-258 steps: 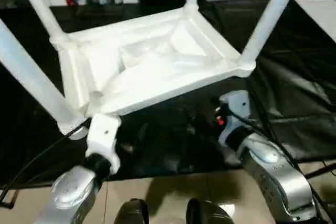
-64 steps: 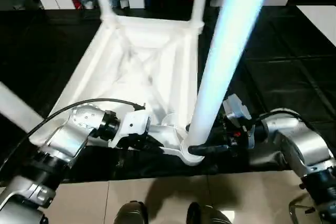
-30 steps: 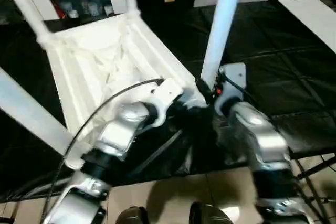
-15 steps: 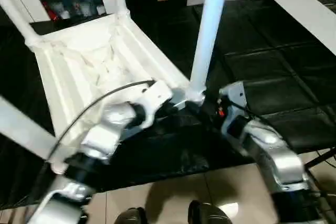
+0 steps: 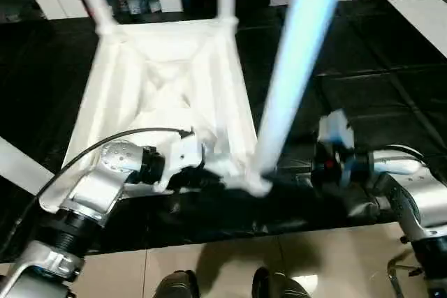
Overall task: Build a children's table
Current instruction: Rotate leg to tighten
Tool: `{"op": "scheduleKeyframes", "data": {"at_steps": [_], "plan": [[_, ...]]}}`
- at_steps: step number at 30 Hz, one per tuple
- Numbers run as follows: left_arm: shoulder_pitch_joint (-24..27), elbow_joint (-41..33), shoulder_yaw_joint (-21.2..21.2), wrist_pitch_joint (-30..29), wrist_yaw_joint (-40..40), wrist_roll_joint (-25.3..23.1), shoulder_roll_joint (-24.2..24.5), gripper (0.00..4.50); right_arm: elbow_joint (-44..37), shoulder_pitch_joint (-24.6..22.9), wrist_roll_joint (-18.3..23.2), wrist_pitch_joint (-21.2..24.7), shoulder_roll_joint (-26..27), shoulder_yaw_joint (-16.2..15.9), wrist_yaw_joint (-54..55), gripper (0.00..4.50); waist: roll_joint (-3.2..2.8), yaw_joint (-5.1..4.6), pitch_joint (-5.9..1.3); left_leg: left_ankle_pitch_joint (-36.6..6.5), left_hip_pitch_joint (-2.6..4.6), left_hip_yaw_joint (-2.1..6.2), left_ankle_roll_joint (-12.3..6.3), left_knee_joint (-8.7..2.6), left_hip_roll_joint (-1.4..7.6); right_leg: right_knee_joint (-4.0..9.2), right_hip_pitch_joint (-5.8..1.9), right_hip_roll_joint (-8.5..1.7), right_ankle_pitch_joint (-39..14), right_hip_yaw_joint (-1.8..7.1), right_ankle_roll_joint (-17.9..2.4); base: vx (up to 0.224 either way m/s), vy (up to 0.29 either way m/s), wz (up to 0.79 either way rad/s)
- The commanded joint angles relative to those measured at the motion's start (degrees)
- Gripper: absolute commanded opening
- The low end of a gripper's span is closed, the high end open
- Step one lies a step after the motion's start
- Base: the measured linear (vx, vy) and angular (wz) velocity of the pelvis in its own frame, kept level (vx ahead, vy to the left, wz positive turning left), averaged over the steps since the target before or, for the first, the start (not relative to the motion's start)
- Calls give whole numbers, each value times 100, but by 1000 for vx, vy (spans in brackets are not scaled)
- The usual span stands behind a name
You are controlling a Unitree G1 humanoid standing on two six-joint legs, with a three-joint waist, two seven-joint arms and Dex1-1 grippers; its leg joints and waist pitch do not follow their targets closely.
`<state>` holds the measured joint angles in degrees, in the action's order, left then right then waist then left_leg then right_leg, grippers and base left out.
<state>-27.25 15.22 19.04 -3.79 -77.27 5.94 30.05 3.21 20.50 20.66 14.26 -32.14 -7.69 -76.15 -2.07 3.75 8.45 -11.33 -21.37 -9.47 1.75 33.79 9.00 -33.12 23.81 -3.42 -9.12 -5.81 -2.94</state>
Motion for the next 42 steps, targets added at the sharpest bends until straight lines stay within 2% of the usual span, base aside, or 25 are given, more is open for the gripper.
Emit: {"op": "scheduleKeyframes", "data": {"at_steps": [1,2,3,6,8,11,12,18,23,29,31,32,35,37,38,39,40,41,42], "plan": [[-116,-54,336,247,-517,67,-19,0,71,130,68,-120,-67,-208,-420,444,110,-30,-445,-243,49,127,-1093,-338,445,327,-353,-583,-1380,394,-1088,0,0,0],[-168,-15,406,379,-714,51,5,0,205,229,46,-172,-74,-346,-651,418,124,-25,-441,-234,45,128,-1083,-341,443,327,-353,-587,-1416,392,-1085,0,0,0],[-189,-10,438,411,-801,45,12,0,290,283,23,-196,-59,-408,-744,410,137,-28,-434,-275,47,126,-1054,-345,452,342,-349,-595,-1473,398,-1080,0,0,0],[-240,7,501,507,-923,-10,13,0,492,398,-48,-309,-6,-526,-903,405,140,-15,-429,-282,63,127,-999,-354,468,335,-340,-592,-1468,405,-1106,0,0,0],[-294,66,524,570,-970,-29,-5,0,660,503,-76,-394,35,-608,-1052,366,140,2,-430,-289,73,125,-954,-353,468,335,-336,-598,-1439,407,-1152,0,0,0],[-351,151,538,620,-989,-43,-30,0,774,588,-67,-405,76,-661,-1208,357,151,27,-436,-197,65,123,-991,-345,474,291,-343,-593,-1177,410,-1239,0,0,0],[-372,185,539,644,-994,-50,-34,0,785,604,-58,-391,78,-680,-1275,326,184,29,-428,-159,55,122,-1014,-347,475,282,-351,-600,-1102,415,-1254,0,0,0],[-438,345,528,757,-1069,-73,-21,0,849,691,64,-234,36,-800,-1591,284,178,60,-407,-265,66,119,-963,-354,475,317,-343,-603,-1385,415,-1192,0,0,0],[-455,417,523,785,-1081,-59,-3,0,891,726,160,-160,-7,-891,-1634,236,179,65,-412,-222,70,121,-948,-356,481,301,-341,-600,-1302,417,-1216,0,0,0],[-399,421,336,512,-916,85,-18,0,735,658,328,304,102,-686,-1492,212,170,80,-413,-198,67,122,-951,-354,484,297,-342,-601,-1259,416,-1246,0,0,0],[-340,366,139,269,-563,130,-50,0,548,542,455,637,224,-536,-1066,211,167,81,-393,-339,69,119,-885,-367,482,337,-341,-611,-1470,417,-1211,0,0,0],[-340,366,139,269,-563,130,-50,0,548,542,455,637,224,-536,-1066,211,173,77,-378,-414,67,130,-808,-386,485,354,-346,-612,-1638,416,-1163,0,0,0],[-296,310,-50,-3,-59,63,-87,0,393,400,494,887,436,-391,-374,211,170,35,-353,-643,72,129,-589,-405,459,412,-337,-616,-2111,415,-1006,0,0,0],[-217,91,-195,-398,458,38,-224,0,382,291,229,840,791,-279,508,211,188,-16,-347,-697,70,134,-454,-422,454,426,-342,-625,-2309,424,-930,0,0,0],[-214,82,-199,-410,473,38,-229,0,382,289,219,841,802,-277,533,211,180,-34,-341,-716,55,149,-421,-425,442,433,-345,-628,-2351,413,-912,0,0,0],[-127,-210,-294,-819,940,33,-430,0,343,228,-73,934,1140,-229,1336,211,195,-104,-358,-724,47,156,-378,-428,437,423,-364,-624,-2359,412,-877,0,0,0],[-116,-275,-309,-930,1080,13,-502,0,320,219,-134,1018,1233,-225,1538,211,200,-180,-340,-683,10,165,-340,-435,430,414,-367,-605,-2298,407,-881,0,0,0],[-116,-275,-309,-930,1080,13,-502,0,320,219,-134,1018,1233,-225,1538,211,203,-214,-336,-706,0,172,-347,-436,410,433,-379,-604,-2366,395,-855,0,0,0],[-111,-369,-325,-1144,1330,-48,-656,0,249,207,-242,1178,1406,-233,1879,210,205,-276,-361,-606,26,142,-401,-405,380,447,-361,-597,-2297,408,-849,0,0,0]]}}
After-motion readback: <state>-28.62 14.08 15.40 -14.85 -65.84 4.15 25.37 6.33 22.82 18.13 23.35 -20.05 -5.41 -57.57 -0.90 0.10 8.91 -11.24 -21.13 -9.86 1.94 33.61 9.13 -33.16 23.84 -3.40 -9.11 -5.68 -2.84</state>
